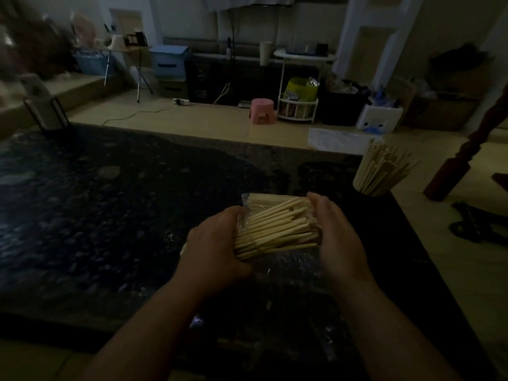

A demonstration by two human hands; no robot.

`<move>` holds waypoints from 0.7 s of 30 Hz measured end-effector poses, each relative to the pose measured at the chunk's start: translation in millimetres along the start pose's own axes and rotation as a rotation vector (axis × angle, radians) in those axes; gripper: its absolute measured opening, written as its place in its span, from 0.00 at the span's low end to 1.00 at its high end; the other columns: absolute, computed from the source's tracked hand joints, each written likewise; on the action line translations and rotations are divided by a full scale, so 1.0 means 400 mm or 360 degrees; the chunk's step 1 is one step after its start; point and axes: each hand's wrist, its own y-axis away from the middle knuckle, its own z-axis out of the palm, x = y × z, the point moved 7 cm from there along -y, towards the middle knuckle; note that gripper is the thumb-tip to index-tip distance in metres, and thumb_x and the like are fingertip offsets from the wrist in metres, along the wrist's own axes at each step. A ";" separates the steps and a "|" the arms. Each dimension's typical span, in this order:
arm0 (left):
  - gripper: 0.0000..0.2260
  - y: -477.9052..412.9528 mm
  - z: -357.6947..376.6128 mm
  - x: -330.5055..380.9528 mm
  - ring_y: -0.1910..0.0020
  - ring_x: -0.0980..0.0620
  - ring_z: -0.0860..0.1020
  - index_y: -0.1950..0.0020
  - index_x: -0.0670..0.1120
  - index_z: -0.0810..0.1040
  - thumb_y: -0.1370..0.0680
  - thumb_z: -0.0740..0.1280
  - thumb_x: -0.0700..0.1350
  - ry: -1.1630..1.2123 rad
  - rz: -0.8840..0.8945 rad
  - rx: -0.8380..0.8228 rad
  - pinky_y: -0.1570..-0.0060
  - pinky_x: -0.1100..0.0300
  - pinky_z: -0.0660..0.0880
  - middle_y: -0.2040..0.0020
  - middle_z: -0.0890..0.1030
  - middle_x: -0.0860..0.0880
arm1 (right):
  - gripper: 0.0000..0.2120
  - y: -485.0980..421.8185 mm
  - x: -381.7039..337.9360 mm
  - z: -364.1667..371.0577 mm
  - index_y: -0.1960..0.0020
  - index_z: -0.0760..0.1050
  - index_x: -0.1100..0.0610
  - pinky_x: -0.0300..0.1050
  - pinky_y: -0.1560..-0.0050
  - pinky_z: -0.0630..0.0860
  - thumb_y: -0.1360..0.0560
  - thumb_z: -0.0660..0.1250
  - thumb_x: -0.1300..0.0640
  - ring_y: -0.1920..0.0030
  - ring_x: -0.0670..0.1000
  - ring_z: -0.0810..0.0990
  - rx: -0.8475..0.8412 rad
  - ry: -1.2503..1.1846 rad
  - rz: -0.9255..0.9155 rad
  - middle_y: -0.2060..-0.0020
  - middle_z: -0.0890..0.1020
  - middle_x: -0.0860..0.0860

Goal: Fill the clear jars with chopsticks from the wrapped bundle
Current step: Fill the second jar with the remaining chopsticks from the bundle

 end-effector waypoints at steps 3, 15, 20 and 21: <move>0.40 -0.003 -0.009 -0.008 0.47 0.55 0.74 0.31 0.55 0.67 0.41 0.77 0.50 0.0036 -0.0041 0.0052 0.45 0.56 0.73 0.44 0.76 0.56 | 0.16 -0.007 0.004 -0.028 0.43 0.78 0.52 0.39 0.50 0.75 0.17 0.53 0.49 0.48 0.46 0.81 0.0142 0.0053 0.0001 0.49 0.82 0.48; 0.40 -0.013 -0.035 -0.079 0.51 0.51 0.77 0.34 0.58 0.66 0.42 0.80 0.49 0.0308 -0.0353 0.0266 0.50 0.51 0.77 0.49 0.75 0.55 | 0.08 0.018 0.083 0.013 0.57 0.77 0.56 0.49 0.64 0.78 0.21 0.62 0.60 0.64 0.54 0.82 -0.0467 0.0642 0.0327 0.64 0.82 0.55; 0.39 -0.018 -0.045 -0.090 0.50 0.55 0.74 0.33 0.57 0.66 0.40 0.81 0.48 0.0364 -0.0376 0.0317 0.52 0.56 0.74 0.49 0.71 0.57 | 0.06 0.047 0.109 0.041 0.58 0.75 0.49 0.42 0.60 0.75 0.23 0.63 0.54 0.60 0.45 0.78 -0.0659 0.1468 0.0064 0.61 0.81 0.47; 0.39 -0.019 -0.047 -0.093 0.49 0.54 0.75 0.34 0.57 0.65 0.40 0.81 0.48 0.0381 -0.0383 0.0318 0.51 0.54 0.76 0.48 0.72 0.57 | 0.06 0.051 0.115 0.044 0.57 0.76 0.49 0.42 0.58 0.75 0.22 0.62 0.53 0.59 0.45 0.78 -0.0683 0.1546 0.0041 0.59 0.80 0.47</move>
